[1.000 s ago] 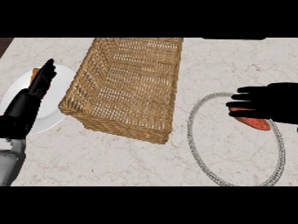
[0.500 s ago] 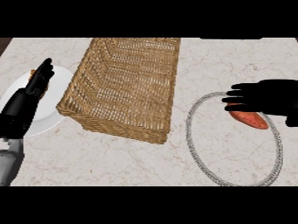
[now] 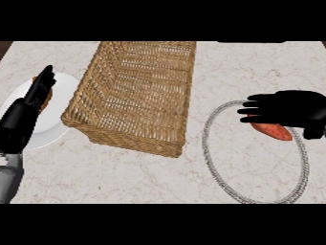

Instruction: Pick the sweet potato from the placemat and place it in the basket

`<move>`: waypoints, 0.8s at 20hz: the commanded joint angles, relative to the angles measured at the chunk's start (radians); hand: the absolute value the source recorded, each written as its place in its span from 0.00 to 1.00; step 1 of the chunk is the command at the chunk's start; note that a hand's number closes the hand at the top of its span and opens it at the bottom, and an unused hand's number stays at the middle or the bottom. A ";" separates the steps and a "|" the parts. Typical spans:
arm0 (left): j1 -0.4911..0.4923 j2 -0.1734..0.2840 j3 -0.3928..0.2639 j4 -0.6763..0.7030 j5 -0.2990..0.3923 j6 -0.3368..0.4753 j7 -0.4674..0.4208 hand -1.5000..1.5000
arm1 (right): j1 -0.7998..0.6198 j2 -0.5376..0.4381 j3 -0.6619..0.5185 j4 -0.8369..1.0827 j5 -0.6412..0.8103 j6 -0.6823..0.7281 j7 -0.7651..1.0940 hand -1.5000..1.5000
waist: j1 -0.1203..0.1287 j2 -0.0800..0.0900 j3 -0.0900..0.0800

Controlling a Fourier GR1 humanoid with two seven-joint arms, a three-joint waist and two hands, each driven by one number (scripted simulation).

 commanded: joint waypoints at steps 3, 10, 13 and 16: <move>0.005 -0.037 0.001 -0.019 -0.030 0.004 0.006 0.50 | 0.051 0.032 -0.017 0.073 0.073 -0.053 -0.088 0.00 | -0.001 0.000 0.000; 0.023 -0.061 0.016 -0.032 -0.064 -0.005 0.010 0.50 | -0.002 0.067 -0.082 0.190 0.135 -0.056 -0.130 0.00 | -0.001 0.000 0.000; -0.049 -0.072 0.020 0.015 -0.072 -0.014 0.027 0.50 | -0.049 0.139 -0.070 0.225 0.181 -0.027 -0.092 0.00 | 0.000 0.001 0.000; -0.003 -0.068 0.041 0.017 -0.051 -0.046 -0.011 0.50 | 0.014 0.177 -0.062 0.202 0.202 -0.058 -0.060 0.00 | -0.002 0.000 0.000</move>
